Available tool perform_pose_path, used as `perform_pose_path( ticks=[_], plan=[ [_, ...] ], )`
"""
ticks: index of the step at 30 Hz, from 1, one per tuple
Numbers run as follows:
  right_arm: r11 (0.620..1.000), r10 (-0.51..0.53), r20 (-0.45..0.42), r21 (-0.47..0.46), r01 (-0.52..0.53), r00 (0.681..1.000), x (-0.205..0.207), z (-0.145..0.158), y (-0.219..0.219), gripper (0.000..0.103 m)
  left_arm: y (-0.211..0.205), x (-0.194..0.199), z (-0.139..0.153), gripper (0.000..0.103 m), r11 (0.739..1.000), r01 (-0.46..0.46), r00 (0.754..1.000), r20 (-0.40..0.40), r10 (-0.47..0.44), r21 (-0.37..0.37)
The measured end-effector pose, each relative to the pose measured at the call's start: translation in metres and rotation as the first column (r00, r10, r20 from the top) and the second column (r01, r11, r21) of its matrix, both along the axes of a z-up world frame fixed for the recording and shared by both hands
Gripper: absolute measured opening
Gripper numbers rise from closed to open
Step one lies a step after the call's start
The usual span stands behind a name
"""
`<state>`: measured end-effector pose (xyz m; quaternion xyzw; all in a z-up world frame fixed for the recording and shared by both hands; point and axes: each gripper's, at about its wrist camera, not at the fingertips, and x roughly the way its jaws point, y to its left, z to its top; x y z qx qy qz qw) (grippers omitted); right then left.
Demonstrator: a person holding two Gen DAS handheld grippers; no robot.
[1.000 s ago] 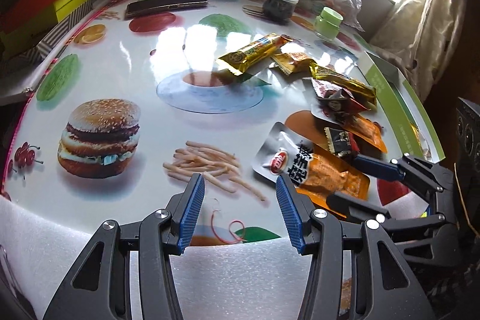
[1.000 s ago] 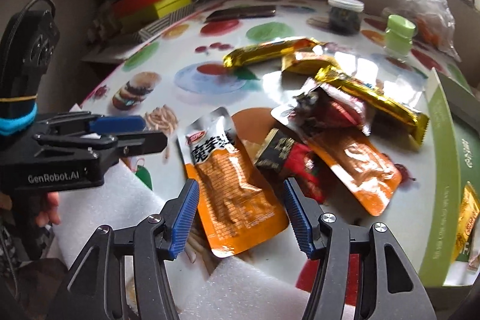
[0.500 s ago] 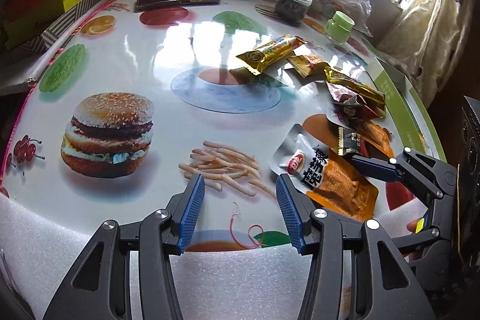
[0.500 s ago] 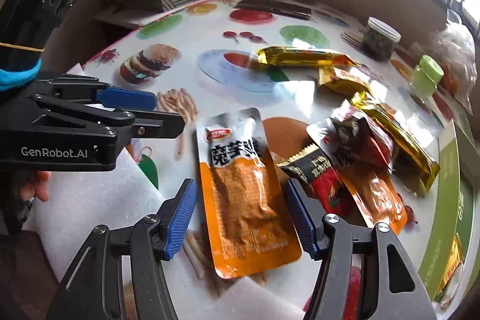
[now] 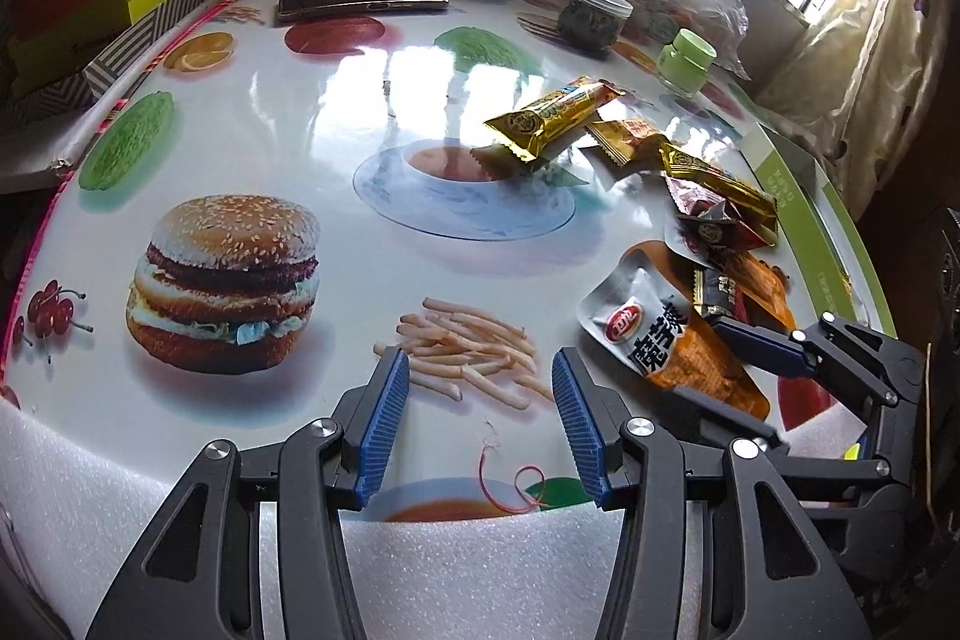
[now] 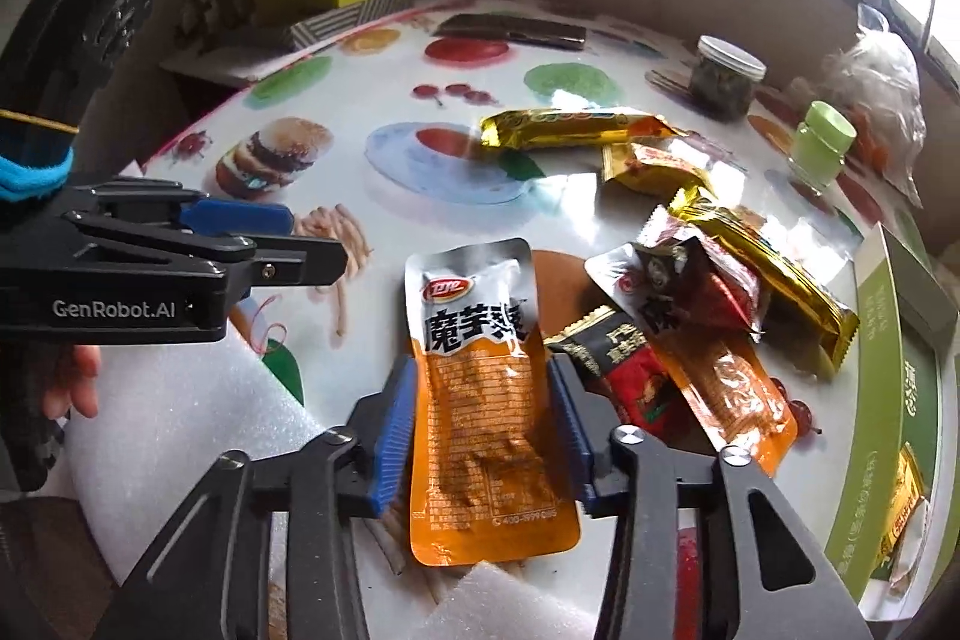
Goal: Organize snacks
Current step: 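Grasp the orange spicy-strip packet with the right gripper while the left gripper approaches the gold wafer bar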
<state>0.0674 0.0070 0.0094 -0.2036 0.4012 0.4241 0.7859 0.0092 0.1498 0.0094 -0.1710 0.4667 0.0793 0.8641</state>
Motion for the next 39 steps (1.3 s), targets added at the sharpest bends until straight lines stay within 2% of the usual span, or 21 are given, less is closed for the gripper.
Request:
perform_pose_path(
  ticks=[12, 19, 25, 39],
  plan=[
    [0.996, -0.059, -0.037, 0.069, 0.061, 0.998, 0.006, 0.004, -0.011, 0.035, 0.006, 0.009, 0.001, 0.051, 1.000, 0.002, 1.000, -0.001, -0.002, 0.004],
    [0.984, -0.110, -0.094, 0.131, 0.122, 0.989, 0.015, 0.013, -0.022, 0.035, 0.010, 0.021, 0.005, 0.051, 1.000, 0.012, 1.000, 0.004, -0.012, 0.018],
    [0.970, -0.137, -0.087, 0.191, 0.151, 0.987, 0.018, 0.030, -0.034, 0.035, 0.012, 0.045, 0.011, 0.051, 0.998, 0.045, 0.999, 0.013, -0.046, 0.043],
    [0.937, -0.262, -0.095, 0.213, 0.277, 0.960, 0.035, 0.037, -0.064, 0.035, 0.002, 0.115, 0.020, 0.051, 0.985, 0.134, 0.990, 0.031, -0.138, 0.109]
  ],
)
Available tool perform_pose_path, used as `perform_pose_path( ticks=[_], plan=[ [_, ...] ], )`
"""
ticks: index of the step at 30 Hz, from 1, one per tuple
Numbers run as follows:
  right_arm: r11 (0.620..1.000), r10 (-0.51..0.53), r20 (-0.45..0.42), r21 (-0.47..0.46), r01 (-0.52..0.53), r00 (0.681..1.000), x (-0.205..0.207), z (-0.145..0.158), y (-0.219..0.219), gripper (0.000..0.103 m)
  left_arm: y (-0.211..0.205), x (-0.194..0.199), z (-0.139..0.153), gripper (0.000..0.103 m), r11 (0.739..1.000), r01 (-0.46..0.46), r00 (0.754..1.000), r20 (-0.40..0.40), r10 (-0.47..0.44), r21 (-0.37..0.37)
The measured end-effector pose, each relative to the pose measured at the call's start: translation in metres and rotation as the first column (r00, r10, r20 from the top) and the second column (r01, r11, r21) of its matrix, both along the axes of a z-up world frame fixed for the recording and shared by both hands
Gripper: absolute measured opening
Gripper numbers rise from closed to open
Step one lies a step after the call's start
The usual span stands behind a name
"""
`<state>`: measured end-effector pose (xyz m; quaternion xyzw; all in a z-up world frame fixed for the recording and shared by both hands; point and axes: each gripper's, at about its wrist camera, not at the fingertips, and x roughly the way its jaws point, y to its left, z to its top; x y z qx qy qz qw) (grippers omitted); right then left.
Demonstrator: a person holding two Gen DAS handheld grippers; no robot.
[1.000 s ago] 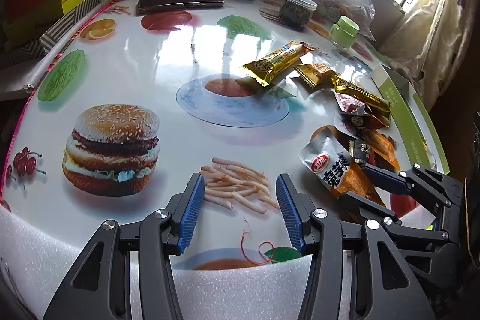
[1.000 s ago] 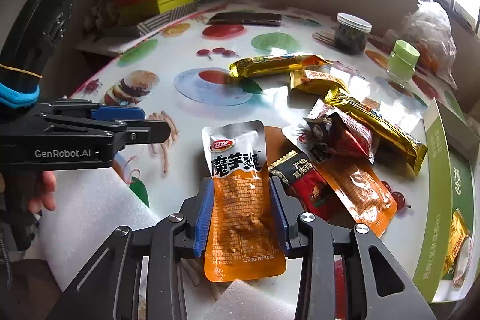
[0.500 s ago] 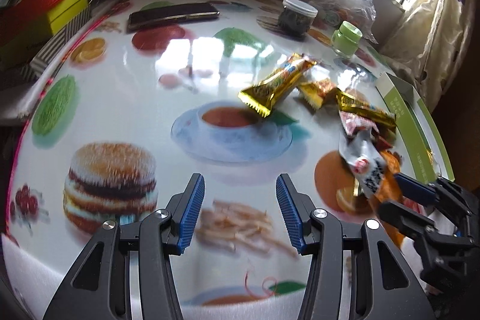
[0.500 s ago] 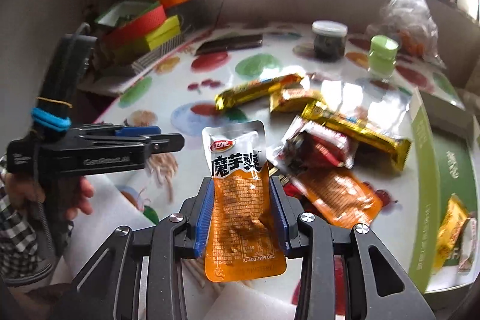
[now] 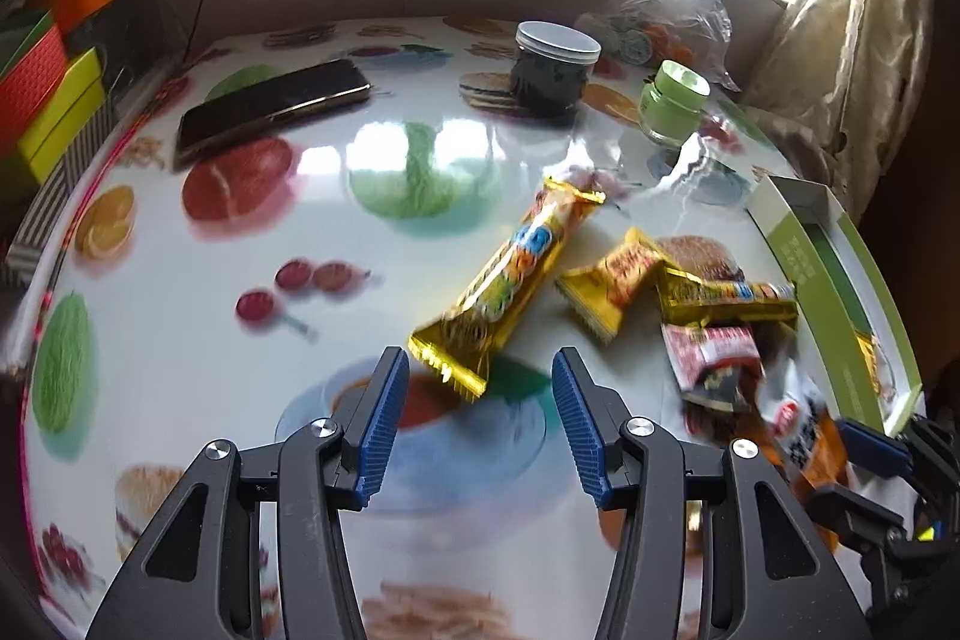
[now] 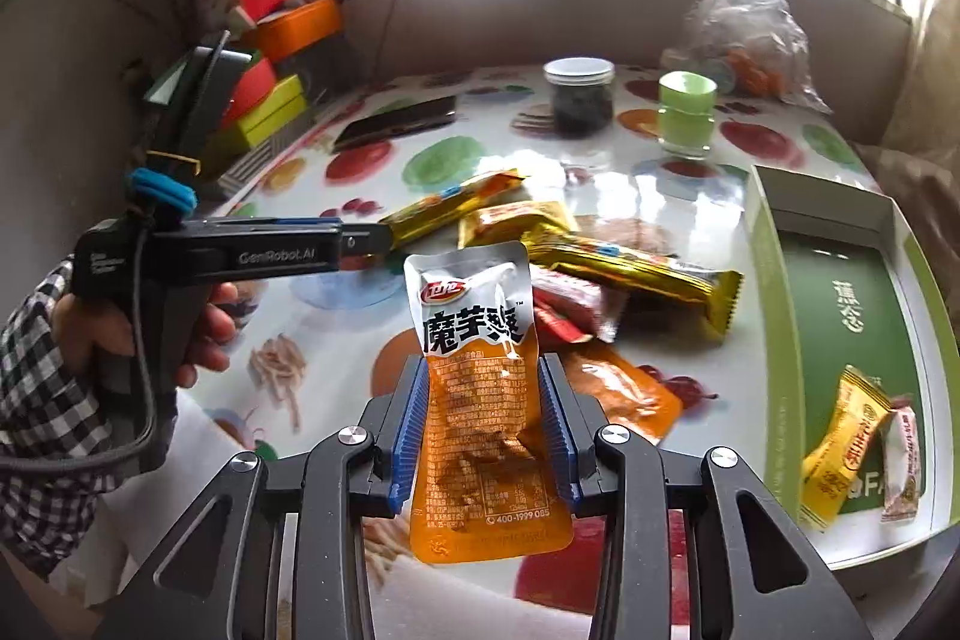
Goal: Organize snacks
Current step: 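Grasp the orange spicy-strip packet with the right gripper while the left gripper approaches the gold wafer bar, then grasp the gold wafer bar with the left gripper while the right gripper holds the orange packet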
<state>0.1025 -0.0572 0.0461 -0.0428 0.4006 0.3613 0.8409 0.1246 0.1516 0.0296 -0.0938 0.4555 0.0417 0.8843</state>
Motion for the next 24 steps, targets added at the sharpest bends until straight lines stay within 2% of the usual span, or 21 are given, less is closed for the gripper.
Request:
perform_pose_path(
  ticks=[13, 24],
  plan=[
    [0.997, -0.070, 0.012, 0.011, 0.070, 0.997, 0.008, 0.007, -0.014, 0.035, -0.008, 0.048, -0.014, 0.051, 0.997, 0.060, 0.998, -0.033, -0.059, 0.039],
    [0.995, -0.101, 0.004, 0.017, 0.101, 0.995, 0.014, 0.007, -0.020, 0.035, -0.009, 0.067, -0.020, 0.051, 0.996, 0.073, 0.996, -0.049, -0.071, 0.044]
  ],
)
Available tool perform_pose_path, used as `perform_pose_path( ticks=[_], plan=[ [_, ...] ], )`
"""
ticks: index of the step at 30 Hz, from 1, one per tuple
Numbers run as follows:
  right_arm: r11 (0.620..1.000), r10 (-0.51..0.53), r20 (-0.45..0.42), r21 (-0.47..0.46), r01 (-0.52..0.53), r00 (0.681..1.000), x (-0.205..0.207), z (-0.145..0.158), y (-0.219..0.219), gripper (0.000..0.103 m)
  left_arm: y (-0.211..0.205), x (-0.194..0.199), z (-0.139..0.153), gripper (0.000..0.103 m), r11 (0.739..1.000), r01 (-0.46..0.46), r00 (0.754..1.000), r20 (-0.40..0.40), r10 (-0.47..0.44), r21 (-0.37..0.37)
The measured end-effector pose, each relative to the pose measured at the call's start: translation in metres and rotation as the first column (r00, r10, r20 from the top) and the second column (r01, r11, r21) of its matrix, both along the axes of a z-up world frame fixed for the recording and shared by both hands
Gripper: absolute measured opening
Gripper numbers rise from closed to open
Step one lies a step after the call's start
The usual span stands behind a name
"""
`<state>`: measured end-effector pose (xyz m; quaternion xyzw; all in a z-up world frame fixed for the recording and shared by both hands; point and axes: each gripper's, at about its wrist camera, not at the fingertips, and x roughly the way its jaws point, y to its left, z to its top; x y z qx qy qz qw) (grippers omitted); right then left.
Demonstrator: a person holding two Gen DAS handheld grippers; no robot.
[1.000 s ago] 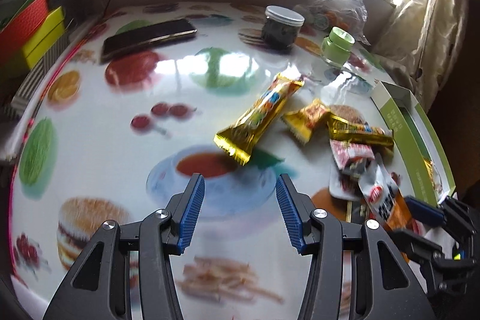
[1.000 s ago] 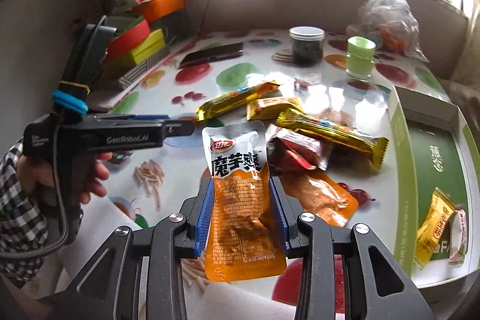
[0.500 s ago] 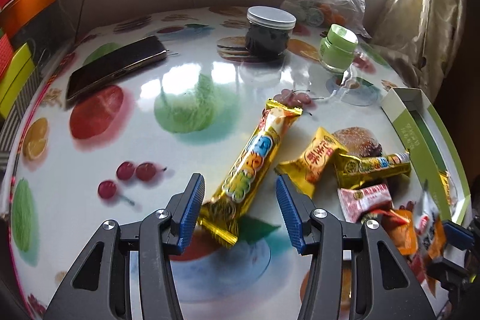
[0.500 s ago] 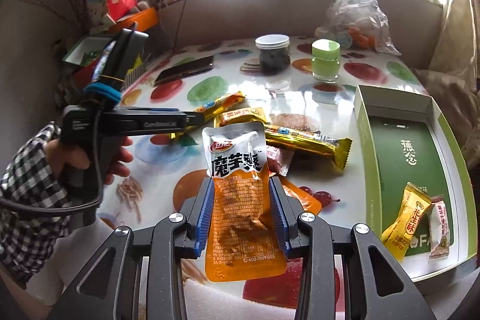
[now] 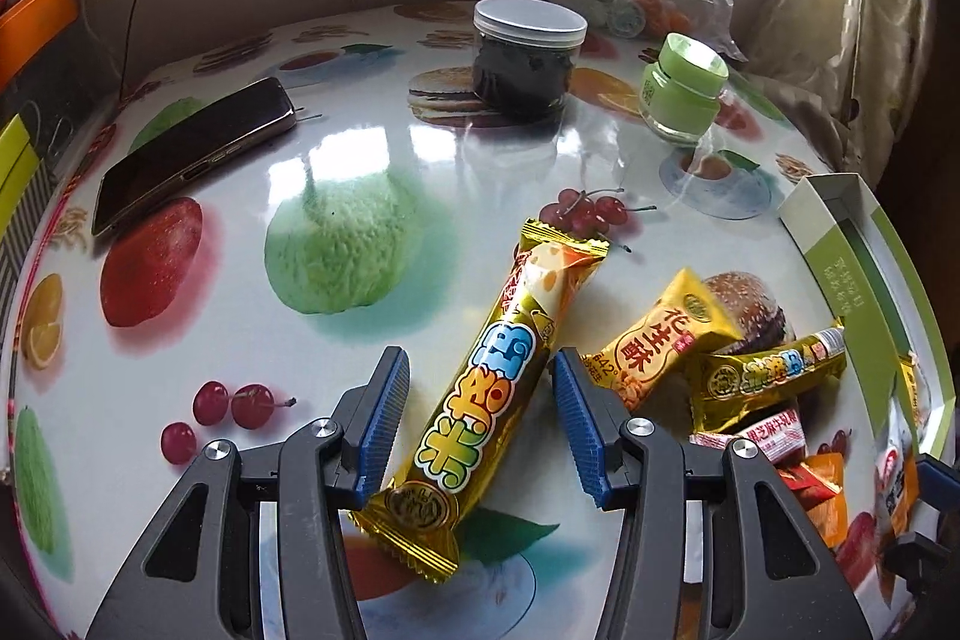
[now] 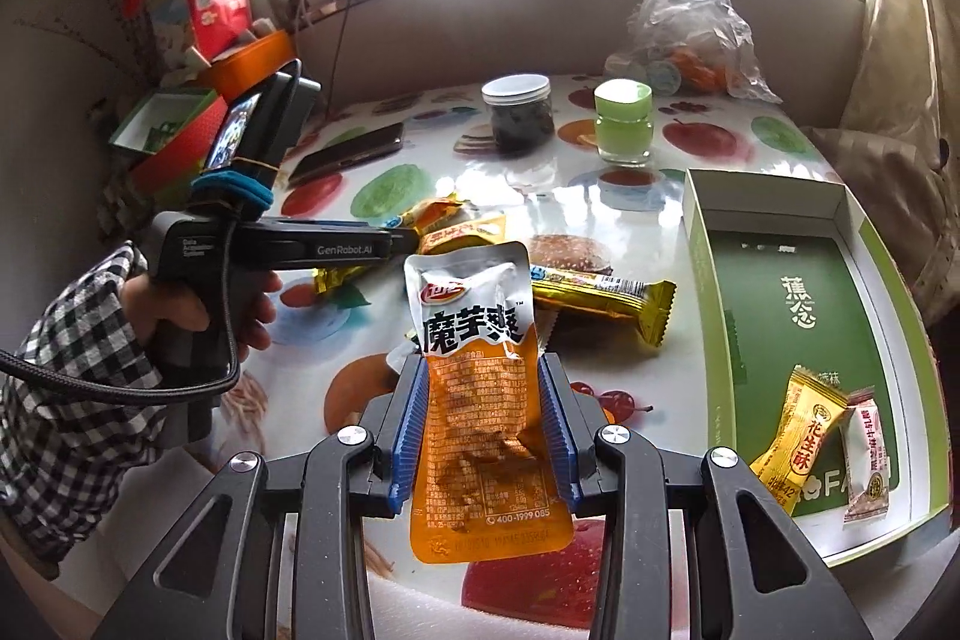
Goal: Organize snacks
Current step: 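Grasp the gold wafer bar with the left gripper while the right gripper holds the orange packet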
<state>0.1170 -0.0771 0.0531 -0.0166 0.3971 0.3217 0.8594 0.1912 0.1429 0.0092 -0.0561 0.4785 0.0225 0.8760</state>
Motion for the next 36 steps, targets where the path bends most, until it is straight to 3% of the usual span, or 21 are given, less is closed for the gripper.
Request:
perform_pose_path(
  ticks=[7, 10, 19, 36],
  plan=[
    [1.000, -0.009, -0.001, 0.001, 0.009, 1.000, -0.002, 0.000, -0.003, 0.035, -0.003, 0.000, 0.000, 0.040, 1.000, 0.002, 1.000, 0.004, -0.002, 0.009],
    [1.000, -0.014, -0.001, 0.001, 0.014, 1.000, -0.002, 0.001, -0.004, 0.035, -0.005, 0.000, 0.000, 0.027, 1.000, 0.006, 1.000, 0.004, -0.006, 0.013],
    [0.999, -0.034, -0.002, 0.003, 0.034, 0.999, -0.003, 0.001, -0.011, 0.035, -0.009, -0.006, 0.004, 0.024, 1.000, 0.000, 1.000, 0.011, 0.000, 0.004],
    [0.997, -0.080, 0.036, 0.005, 0.080, 0.996, -0.019, 0.016, -0.028, 0.035, -0.032, -0.052, 0.037, 0.024, 1.000, 0.018, 0.996, 0.085, -0.017, -0.014]
  ],
)
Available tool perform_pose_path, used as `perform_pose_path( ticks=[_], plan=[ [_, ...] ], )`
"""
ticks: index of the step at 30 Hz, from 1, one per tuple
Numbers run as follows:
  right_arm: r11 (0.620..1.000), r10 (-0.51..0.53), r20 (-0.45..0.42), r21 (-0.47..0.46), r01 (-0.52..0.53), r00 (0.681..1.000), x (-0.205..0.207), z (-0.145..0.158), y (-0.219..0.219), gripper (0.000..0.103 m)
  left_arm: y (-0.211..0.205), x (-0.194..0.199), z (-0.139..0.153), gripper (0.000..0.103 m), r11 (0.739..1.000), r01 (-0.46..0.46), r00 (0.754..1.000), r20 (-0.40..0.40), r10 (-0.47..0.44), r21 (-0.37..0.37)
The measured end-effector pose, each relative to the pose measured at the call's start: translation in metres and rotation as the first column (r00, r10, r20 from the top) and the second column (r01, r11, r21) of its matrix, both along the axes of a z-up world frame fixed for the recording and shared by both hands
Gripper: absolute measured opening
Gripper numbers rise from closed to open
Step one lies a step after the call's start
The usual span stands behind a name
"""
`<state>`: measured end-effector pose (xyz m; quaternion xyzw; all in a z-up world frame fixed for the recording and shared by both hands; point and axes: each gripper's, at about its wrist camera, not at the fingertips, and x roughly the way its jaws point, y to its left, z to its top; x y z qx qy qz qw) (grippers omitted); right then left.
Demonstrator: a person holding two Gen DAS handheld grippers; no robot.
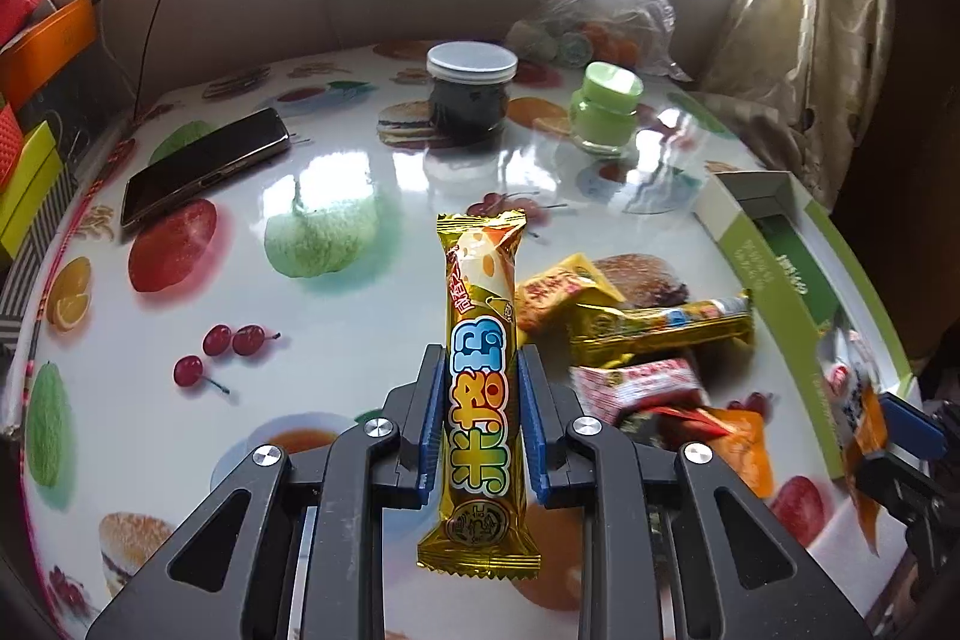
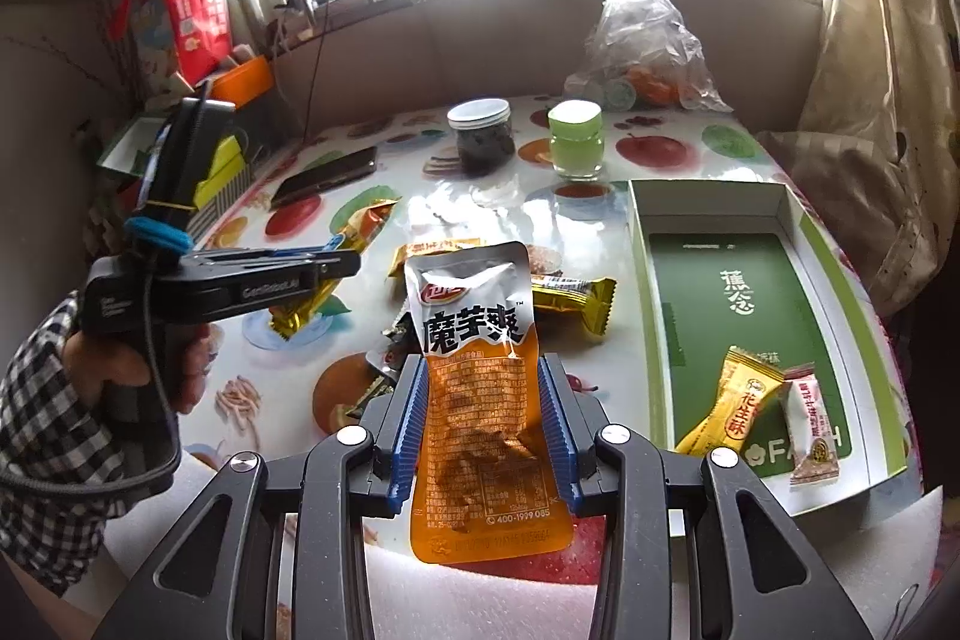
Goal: Organize snacks
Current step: 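Grasp the gold wafer bar with the left gripper while the right gripper holds the orange packet, then carry the gold wafer bar and orange packet over the green box with both grippers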
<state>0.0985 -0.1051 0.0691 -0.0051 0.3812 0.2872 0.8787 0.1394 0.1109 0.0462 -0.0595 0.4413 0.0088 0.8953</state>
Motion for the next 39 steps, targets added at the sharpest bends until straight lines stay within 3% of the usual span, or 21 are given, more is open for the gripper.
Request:
perform_pose_path(
  ticks=[15, 39],
  plan=[
    [0.998, -0.068, 0.021, 0.016, 0.067, 0.997, 0.004, 0.009, -0.030, 0.035, -0.031, -0.017, 0.027, 0.024, 0.999, 0.034, 0.997, 0.064, -0.034, -0.001],
    [0.971, -0.241, 0.024, 0.009, 0.240, 0.970, 0.027, 0.007, -0.098, 0.035, -0.127, 0.003, 0.044, 0.024, 0.978, 0.207, 0.975, 0.094, -0.203, -0.039]
  ],
)
